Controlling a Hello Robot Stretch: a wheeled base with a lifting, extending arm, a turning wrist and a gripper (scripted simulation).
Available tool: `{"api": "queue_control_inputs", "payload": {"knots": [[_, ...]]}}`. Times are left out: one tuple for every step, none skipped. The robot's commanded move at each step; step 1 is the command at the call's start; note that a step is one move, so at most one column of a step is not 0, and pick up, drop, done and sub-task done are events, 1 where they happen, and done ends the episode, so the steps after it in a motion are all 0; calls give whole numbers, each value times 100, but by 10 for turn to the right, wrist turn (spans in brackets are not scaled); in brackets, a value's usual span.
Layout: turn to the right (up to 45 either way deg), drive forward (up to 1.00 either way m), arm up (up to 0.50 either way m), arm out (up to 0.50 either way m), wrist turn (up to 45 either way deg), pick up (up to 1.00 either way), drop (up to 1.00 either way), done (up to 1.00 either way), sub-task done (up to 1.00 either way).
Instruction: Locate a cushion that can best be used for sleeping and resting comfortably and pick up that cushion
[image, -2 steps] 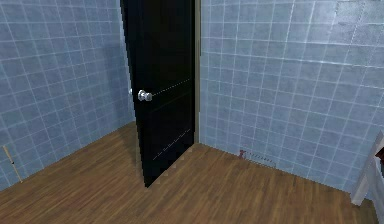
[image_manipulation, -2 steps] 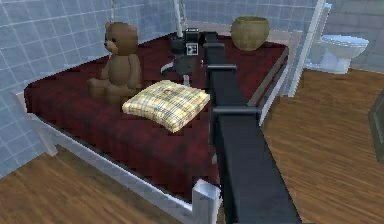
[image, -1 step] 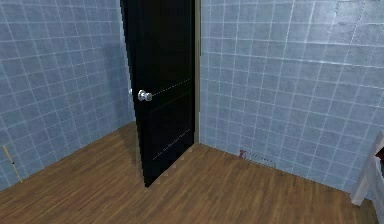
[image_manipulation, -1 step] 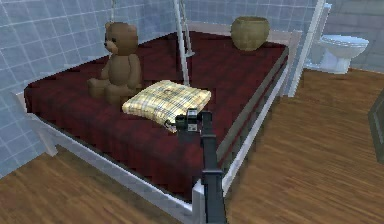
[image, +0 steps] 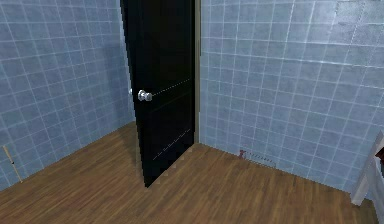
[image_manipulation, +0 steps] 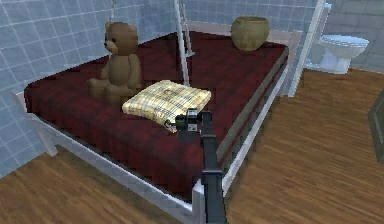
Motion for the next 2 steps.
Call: {"api": "queue_control_inputs", "payload": {"knots": [[0, 0, 10, 0, 0, 0, 0, 0, 0], [0, 0, 0, 0, 0, 0, 0, 100, 0]]}}
